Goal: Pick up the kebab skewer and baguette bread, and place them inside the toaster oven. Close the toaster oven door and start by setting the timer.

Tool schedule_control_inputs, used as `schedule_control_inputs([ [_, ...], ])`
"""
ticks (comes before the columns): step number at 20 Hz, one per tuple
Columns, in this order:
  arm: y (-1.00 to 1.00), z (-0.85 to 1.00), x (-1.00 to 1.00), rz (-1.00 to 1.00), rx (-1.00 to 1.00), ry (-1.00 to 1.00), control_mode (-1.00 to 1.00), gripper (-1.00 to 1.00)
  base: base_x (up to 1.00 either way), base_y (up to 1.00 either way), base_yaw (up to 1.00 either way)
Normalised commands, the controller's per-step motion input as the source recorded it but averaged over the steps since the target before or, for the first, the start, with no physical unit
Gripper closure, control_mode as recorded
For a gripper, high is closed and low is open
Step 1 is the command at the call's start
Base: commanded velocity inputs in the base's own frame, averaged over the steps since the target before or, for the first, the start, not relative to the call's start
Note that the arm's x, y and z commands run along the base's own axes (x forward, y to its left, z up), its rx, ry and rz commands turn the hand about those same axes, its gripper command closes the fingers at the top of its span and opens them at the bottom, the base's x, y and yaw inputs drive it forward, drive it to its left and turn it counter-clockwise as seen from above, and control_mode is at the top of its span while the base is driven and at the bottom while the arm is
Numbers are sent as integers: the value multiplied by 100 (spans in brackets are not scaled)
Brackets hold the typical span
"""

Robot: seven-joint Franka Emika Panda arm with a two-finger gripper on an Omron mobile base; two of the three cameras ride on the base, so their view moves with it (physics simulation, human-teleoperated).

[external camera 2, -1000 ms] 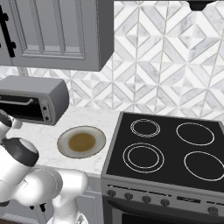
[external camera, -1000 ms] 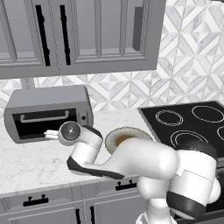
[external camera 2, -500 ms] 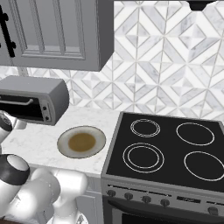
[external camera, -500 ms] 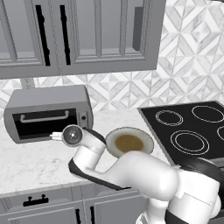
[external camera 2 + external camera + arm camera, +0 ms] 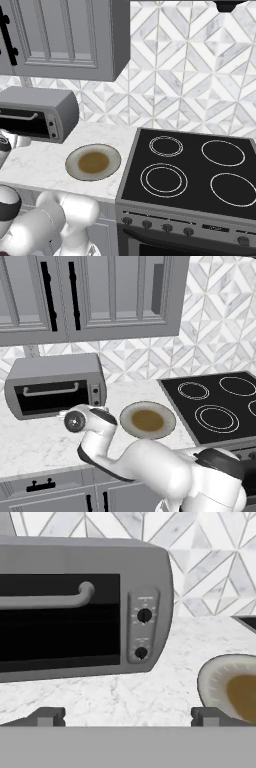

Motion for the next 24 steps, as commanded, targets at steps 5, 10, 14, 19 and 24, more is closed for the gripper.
schedule_control_inputs([
  [5,-2,0,2,-5,-2,-8,-100,-100,0,0,0],
  [10,-9,-1,3,-1,0,-11,-100,-100,0,0,0],
  [14,-37,0,4,0,-3,0,-100,-100,0,0,0],
  [19,-55,18,0,8,-25,23,-100,-100,0,0,0],
  [24,-32,17,0,26,-56,40,-100,-100,0,0,0],
])
